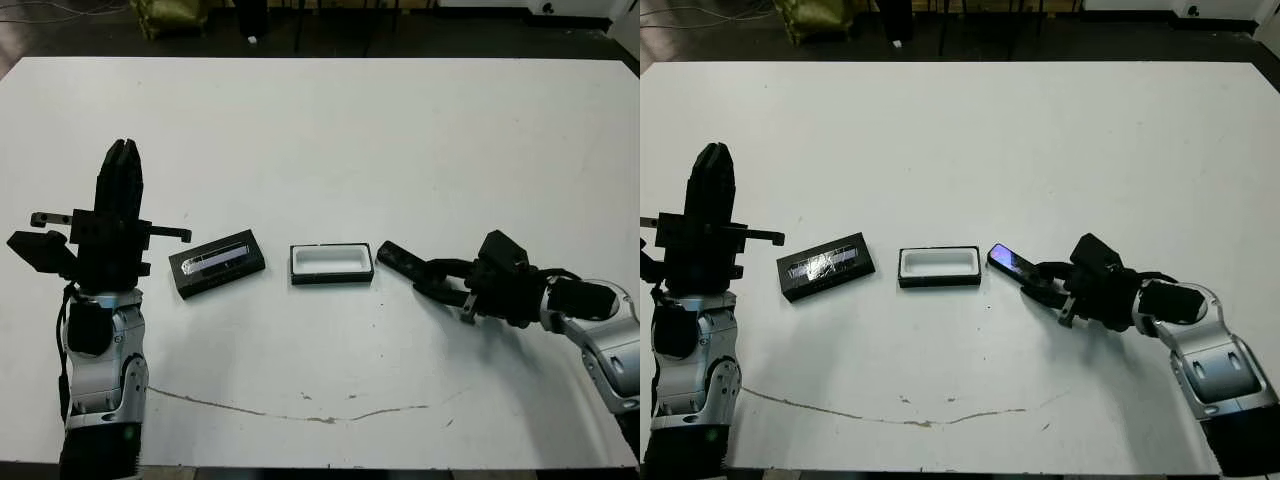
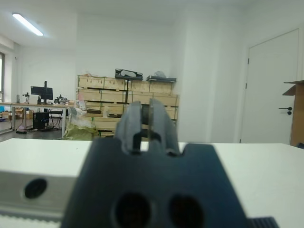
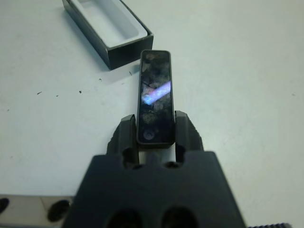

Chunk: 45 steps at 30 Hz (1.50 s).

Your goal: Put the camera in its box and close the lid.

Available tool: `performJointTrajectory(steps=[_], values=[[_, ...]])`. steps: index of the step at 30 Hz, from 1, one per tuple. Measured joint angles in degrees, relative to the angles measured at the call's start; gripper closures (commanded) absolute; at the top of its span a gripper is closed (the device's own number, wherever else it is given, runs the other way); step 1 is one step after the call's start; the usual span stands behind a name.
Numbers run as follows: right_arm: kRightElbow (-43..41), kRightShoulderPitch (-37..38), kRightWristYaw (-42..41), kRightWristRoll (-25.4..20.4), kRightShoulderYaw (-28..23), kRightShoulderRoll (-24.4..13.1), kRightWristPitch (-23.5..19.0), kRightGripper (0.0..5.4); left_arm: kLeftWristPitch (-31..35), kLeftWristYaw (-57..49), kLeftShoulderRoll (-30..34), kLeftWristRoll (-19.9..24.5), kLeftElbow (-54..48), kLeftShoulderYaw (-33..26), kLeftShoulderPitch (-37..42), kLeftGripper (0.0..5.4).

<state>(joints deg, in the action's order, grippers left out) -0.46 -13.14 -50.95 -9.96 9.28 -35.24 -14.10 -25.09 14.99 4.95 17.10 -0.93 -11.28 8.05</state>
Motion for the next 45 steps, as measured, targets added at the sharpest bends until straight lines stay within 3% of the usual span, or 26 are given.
performJointTrajectory(steps=[9, 15, 18, 24, 30, 36, 42, 45], values=[[1.7, 1.1, 2.1, -0.1, -0.3, 1.7, 3.8, 5.17, 0.0, -0.1, 0.0, 0.4, 0.0, 0.0, 0.0, 5.40], [-2.1, 1.1, 4.6, 0.9, -0.5, 1.4, -1.5, 5.18, 0.1, -0.1, 0.0, 0.4, 0.0, 0.0, 0.0, 5.40], [-0.4, -0.8, 4.2, 1.4, -1.3, 0.6, -2.0, 5.19, 0.1, -0.1, 0.0, 0.4, 0.0, 0.0, -0.1, 5.40], [11.2, -11.8, -1.9, -4.3, -6.2, 0.9, -1.7, 5.20, 0.1, -0.1, 0.0, 0.5, 0.0, 0.1, -0.2, 5.40], [19.8, -21.7, -8.7, -7.5, -7.0, 1.9, -3.1, 5.20, 0.1, -0.1, -0.1, 0.2, 0.0, 0.1, -0.4, 5.40], [30.7, -29.3, -16.6, -6.7, -5.3, 3.1, -0.7, 5.21, 0.1, -0.2, -0.1, 0.0, -0.1, 0.1, -0.6, 5.40], [36.1, -34.4, -20.6, -1.9, -1.2, 4.9, 5.4, 5.21, 0.2, -0.3, -0.1, 0.0, -0.1, 0.3, -0.6, 5.40], [37.3, -35.7, -21.9, 0.2, 0.6, 6.0, 6.1, 5.21, 0.2, -0.4, -0.1, -0.7, -0.2, 0.4, -0.6, 5.40]])
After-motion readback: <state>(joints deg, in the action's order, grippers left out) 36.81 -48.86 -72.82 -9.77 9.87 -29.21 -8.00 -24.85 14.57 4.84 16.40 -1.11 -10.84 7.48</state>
